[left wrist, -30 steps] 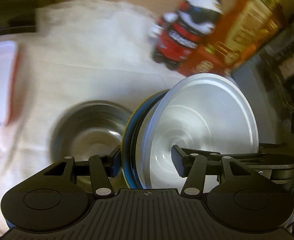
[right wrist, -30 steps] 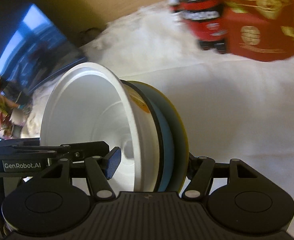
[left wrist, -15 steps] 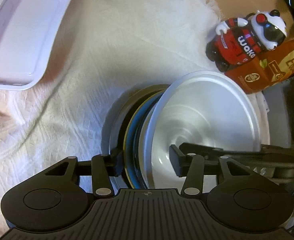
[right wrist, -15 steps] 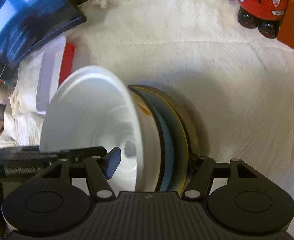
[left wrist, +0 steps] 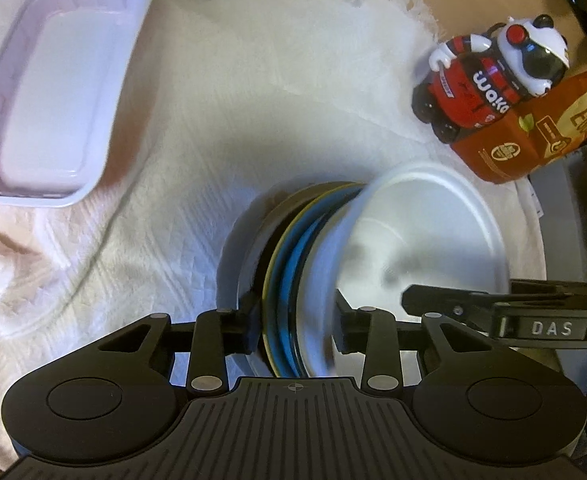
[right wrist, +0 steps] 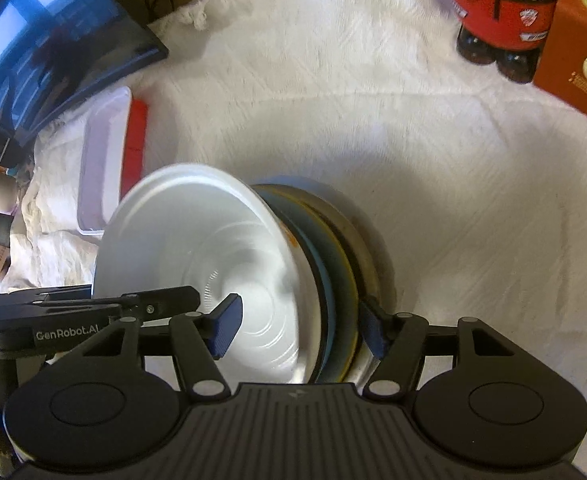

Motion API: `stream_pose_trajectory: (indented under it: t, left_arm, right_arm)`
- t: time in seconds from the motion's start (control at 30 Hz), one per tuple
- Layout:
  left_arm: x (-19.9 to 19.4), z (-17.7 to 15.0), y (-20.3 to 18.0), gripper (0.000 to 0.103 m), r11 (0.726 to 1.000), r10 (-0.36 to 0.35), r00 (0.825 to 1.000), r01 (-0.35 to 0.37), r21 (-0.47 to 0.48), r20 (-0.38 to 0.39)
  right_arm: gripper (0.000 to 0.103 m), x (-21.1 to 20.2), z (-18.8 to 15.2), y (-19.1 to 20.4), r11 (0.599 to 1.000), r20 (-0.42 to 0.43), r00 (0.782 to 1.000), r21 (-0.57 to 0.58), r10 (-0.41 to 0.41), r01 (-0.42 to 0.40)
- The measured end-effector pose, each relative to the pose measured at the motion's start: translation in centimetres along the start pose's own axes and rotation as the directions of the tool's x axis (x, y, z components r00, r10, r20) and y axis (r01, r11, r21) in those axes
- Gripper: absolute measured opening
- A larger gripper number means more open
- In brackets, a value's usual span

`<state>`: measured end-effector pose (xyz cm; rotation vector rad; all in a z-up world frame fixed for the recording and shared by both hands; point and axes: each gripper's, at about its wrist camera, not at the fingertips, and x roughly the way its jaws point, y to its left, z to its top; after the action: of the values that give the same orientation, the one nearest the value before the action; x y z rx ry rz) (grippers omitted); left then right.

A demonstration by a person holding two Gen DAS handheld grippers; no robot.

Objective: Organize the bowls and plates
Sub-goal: 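Lower the stacked bowls onto the table with both tools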

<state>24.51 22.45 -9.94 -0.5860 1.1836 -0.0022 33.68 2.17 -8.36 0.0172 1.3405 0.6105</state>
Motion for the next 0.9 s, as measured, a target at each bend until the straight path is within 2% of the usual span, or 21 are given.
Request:
stream_pose_trajectory:
  t: [0.1, 0.17, 0.2, 0.27, 0.37, 0.43, 0.53, 0.63, 0.8, 0.87, 0.9]
  left_arm:
    - [-1.6, 0.3, -0.5, 0.037, 0.999, 0.038, 0.997, -0.039, 0.021, 0.061]
    - [-2.6, 0.7, -0.8, 0.038, 0.999, 0.009, 0.996, -0.012, 0.035, 0.086]
    - [-2.8, 0.8, -0.9, 0.035, 0.999, 0.009, 0.997, -0.011, 0.033, 0.083]
    - [-3.0, 0.8, -1.3, 0.034, 0.999, 0.023, 0.996, -0.027, 0.043, 0.083]
    - [-3.1, 0.4, -1.6, 0.034, 0.998, 0.034, 0.995, -0.038, 0.042, 0.089]
    - [-3.2, 0.4, -1.6, 0.034, 0.999, 0.028, 0.995, -0.031, 0.027, 0.092]
    - [-3.2, 0.5, -1.4, 0.034, 1.0, 0.016, 0.996, -0.018, 0.02, 0.092]
    - [-3.1, 0.5, -1.2, 0.035, 1.0, 0.016, 0.996, -0.017, 0.011, 0.086]
    - [-3.0, 0.3, -0.7, 0.035, 1.0, -0.002, 0.997, 0.004, -0.022, 0.082]
    - [-3.0, 0.3, -0.9, 0.035, 1.0, -0.001, 0.997, 0.003, -0.023, 0.083]
    - [-2.9, 0.2, -0.9, 0.035, 1.0, -0.002, 0.997, 0.004, -0.024, 0.081]
  right_arm:
    - [0.064, -1.9, -0.5, 1.4, 0.996, 0.063, 0.998, -0.086, 0.014, -0.008]
    - [0.068, -2.4, -0.6, 2.3, 0.992, 0.077, 0.997, -0.122, 0.02, -0.01]
    - [0.068, -2.5, -0.6, 2.4, 0.991, 0.087, 0.996, -0.13, 0.008, 0.003]
    - [0.068, -2.4, -0.9, 2.6, 0.987, 0.118, 0.992, -0.147, -0.045, 0.062]
    - [0.068, -2.5, -1.7, 3.6, 0.964, 0.182, 0.975, -0.205, -0.131, 0.168]
    - [0.068, -2.7, -1.9, 3.9, 0.964, 0.174, 0.978, -0.218, -0.113, 0.15]
    - [0.068, -3.3, -1.7, 4.5, 0.974, 0.156, 0.987, -0.214, -0.035, 0.069]
    - [0.07, -4.1, -1.7, 5.8, 0.968, 0.192, 0.981, -0.237, -0.032, 0.078]
    - [0.07, -4.1, -2.0, 5.7, 0.968, 0.218, 0.976, -0.239, -0.028, 0.081]
    - [0.07, -4.1, -2.7, 5.9, 0.956, 0.255, 0.964, -0.255, -0.075, 0.142]
    - [0.07, -4.1, -3.2, 6.2, 0.942, 0.288, 0.951, -0.269, -0.117, 0.198]
